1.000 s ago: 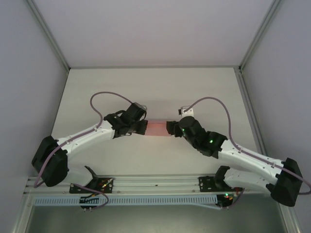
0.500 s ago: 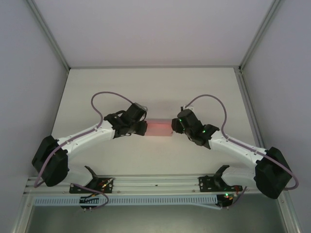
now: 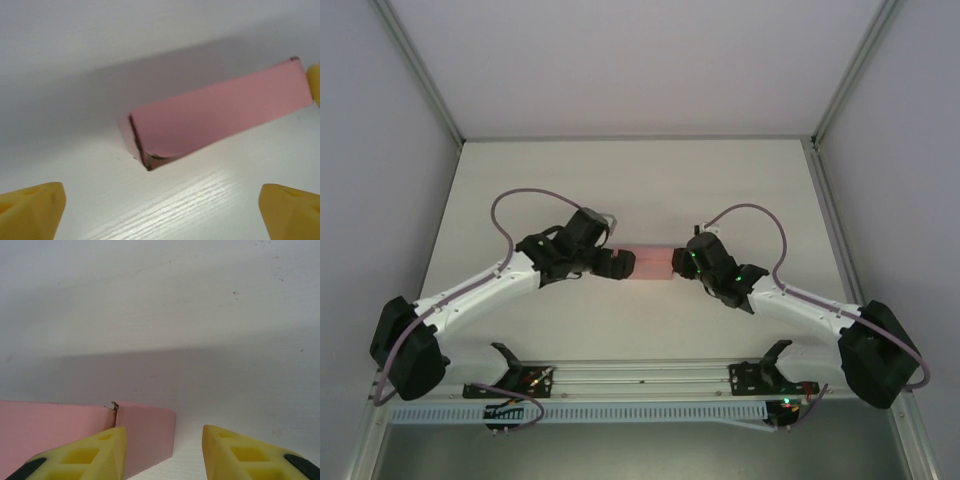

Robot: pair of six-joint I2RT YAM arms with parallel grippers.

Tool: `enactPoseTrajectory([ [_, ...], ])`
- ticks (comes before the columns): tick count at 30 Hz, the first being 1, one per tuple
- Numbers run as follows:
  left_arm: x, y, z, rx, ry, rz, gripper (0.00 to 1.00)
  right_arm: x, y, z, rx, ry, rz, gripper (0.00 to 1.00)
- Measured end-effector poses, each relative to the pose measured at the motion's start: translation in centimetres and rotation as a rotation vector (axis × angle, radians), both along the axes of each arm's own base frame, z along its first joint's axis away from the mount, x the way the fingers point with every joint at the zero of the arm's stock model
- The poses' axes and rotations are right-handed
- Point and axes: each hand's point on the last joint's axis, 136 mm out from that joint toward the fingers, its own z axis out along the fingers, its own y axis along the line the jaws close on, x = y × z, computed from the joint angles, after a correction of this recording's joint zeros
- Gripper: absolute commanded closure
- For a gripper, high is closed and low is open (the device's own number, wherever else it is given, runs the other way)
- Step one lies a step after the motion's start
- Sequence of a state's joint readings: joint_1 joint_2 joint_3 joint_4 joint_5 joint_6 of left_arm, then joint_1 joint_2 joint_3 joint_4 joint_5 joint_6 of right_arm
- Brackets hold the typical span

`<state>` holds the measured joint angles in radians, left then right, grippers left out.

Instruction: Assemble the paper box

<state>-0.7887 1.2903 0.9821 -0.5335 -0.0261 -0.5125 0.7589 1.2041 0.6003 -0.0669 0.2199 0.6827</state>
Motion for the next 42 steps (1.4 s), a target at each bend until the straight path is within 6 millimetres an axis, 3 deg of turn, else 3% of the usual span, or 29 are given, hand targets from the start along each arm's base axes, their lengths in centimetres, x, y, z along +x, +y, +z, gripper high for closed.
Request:
enactPoseTrajectory([
  [4,2.7,1.7,0.1,-0.083,0.015,0.103,0.02,0.0,0.0,0.0,0.002,-0.001,-0.002,0.57],
  [7,4.0,1.9,-0.7,-0.16,0.045,0.136,0.16,0.0,0.0,0.0,0.002,-0.001,-0.002,0.57],
  [14,2.8,0.6,-5.0,-0.267,0.174,0.083,0.3,0.2,-0.1,-0.2,-0.008,-0.002,-0.01,0.57],
  [21,2.6,-1.1,-4.8,-0.414,0.13,0.005,0.74,0.3,0.0,-0.4,0.008,-0.032,-0.003,0.59],
  [24,2.7,-1.4,-4.7,-0.453,0.077,-0.033,0.76,0.4,0.1,-0.4,0.02,-0.096,0.027,0.62],
  [30,4.0,-2.0,-4.7,-0.484,-0.02,-0.062,1.0,0.8,0.1,0.1,0.014,-0.236,0.091,0.63],
  [33,4.4,-2.4,-4.6,-0.48,-0.057,-0.077,1.0,0.6,-0.2,0.4,-0.004,-0.245,0.103,0.6],
  [36,4.4,-2.9,-4.6,-0.465,-0.086,-0.09,1.0,0.1,-0.9,0.6,-0.044,-0.208,0.095,0.46],
  [42,4.3,-3.6,-4.5,-0.447,-0.112,-0.107,1.0,0.0,-0.9,2.3,-0.053,-0.144,0.082,0.41],
])
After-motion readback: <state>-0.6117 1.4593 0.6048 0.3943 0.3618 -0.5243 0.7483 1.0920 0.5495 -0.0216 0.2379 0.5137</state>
